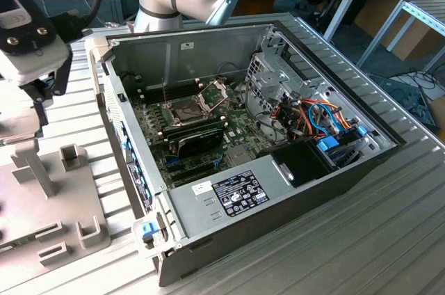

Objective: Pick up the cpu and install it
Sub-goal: 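Pick up the cpu and move it towards the insertion slot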

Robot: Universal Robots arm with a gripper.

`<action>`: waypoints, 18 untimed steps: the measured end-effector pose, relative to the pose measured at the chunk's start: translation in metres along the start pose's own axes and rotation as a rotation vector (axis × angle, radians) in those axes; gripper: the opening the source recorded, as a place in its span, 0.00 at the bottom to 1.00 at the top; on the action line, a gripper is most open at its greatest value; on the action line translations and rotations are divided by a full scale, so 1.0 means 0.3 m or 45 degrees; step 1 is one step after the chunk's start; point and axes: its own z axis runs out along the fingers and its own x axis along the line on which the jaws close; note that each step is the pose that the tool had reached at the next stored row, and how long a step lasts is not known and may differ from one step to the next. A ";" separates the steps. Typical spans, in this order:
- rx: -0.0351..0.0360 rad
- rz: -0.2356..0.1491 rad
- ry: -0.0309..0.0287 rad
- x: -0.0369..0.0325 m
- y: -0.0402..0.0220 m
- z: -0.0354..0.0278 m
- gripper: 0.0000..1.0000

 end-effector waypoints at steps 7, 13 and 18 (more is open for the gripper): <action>0.0001 0.000 0.0000 -0.069 0.000 -0.003 0.54; 0.0000 0.000 0.0000 -0.130 0.000 -0.005 0.54; -0.0001 0.000 -0.0002 -0.188 0.000 -0.006 0.54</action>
